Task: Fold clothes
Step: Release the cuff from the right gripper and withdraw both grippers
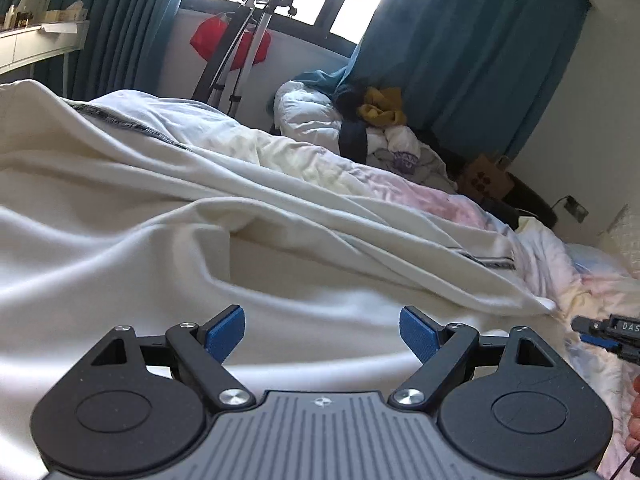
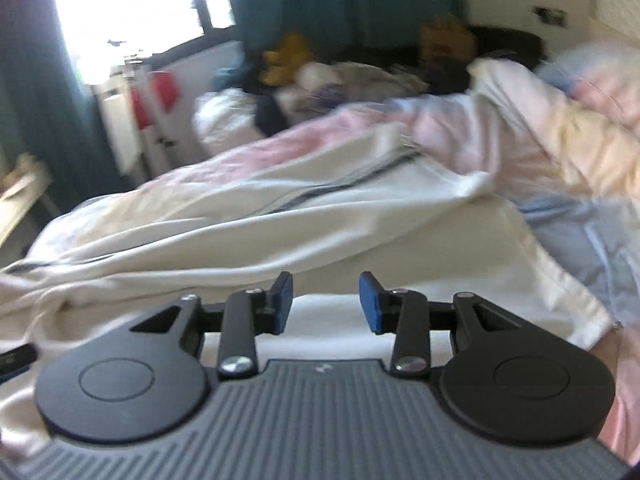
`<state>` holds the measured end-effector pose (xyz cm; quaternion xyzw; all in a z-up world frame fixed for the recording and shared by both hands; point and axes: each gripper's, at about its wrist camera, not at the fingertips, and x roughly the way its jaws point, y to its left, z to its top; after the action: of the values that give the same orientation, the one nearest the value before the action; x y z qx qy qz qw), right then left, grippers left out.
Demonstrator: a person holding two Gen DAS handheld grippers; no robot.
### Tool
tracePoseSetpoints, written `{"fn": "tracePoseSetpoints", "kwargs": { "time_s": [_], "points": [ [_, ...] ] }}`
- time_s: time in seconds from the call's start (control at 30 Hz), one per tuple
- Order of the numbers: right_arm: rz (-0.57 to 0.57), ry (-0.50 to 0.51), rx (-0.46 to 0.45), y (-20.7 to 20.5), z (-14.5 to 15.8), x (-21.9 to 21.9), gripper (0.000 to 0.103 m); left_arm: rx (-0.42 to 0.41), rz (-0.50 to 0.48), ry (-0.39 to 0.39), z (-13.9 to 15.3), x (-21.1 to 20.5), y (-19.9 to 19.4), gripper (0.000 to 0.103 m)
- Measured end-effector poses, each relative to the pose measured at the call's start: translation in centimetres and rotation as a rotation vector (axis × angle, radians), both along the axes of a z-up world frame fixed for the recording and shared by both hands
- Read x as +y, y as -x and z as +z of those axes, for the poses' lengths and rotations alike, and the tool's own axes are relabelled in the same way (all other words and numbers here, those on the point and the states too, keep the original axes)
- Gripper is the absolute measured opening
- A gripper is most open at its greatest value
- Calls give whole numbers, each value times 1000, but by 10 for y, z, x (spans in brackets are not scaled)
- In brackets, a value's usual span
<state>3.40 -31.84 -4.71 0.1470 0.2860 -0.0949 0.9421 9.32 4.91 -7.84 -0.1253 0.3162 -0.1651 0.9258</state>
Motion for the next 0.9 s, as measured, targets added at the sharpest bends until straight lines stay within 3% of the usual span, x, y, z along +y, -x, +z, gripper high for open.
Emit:
{"fn": "tracePoseSetpoints", "kwargs": {
  "time_s": [0.1,0.23,0.4,0.73,0.9],
  "points": [
    [73,-1,-33,15,9,19,39,-45,2,-58,12,1,25,87],
    [136,10,-72,33,15,38,39,-58,8,-66,23,7,50,87],
    [158,10,-81,44,1,45,39,-59,30,-106,27,14,74,88],
    [141,19,-49,44,-18,45,39,-8,73,-94,19,26,76,92],
    [121,26,-25,40,-26,43,39,57,141,-54,19,41,69,93]
  ]
}}
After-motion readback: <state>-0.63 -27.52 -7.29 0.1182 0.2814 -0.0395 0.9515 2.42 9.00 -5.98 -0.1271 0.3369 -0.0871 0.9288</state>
